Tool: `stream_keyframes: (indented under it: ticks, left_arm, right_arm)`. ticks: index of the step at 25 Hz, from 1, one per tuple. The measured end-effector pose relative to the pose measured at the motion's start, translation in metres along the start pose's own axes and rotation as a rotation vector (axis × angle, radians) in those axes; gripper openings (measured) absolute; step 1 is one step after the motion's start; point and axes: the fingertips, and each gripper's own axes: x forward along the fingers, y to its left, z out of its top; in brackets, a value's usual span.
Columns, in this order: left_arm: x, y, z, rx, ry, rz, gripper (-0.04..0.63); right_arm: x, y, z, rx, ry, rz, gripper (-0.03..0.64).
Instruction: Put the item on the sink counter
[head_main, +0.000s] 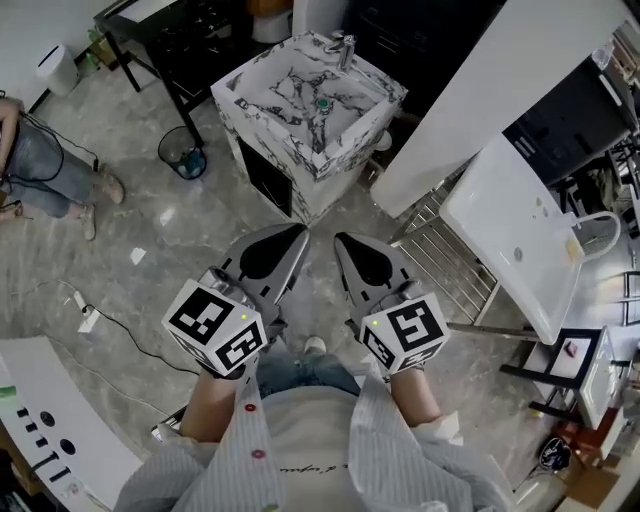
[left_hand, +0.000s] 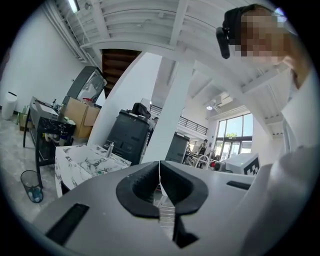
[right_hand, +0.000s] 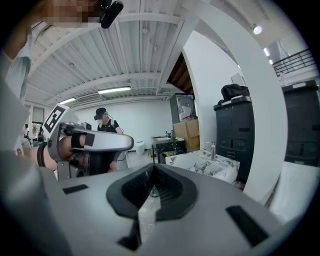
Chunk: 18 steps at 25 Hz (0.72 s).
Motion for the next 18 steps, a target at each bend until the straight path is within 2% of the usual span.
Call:
stream_keyframes:
  ticks: [7,12,18]
  left_arm:
    - [0.014,0.075,0.036,0.022,0.056,-0.098,0.02]
    - [0.02,0.121,0.047,0.035,0.099,-0.161,0.02]
    - [0.026,0.168,0.051,0.019,0.126,-0.18,0.02]
  right_arm:
    - [0.076,-0.009,0.022,0.029,-0.011,-0.115,0.009]
    - [0.112,-0.016,0.026,0.054,-0.014,-0.217,0.009]
    - [0.144,-0.027,0.015,0.084,0.018,-0.279,0.009]
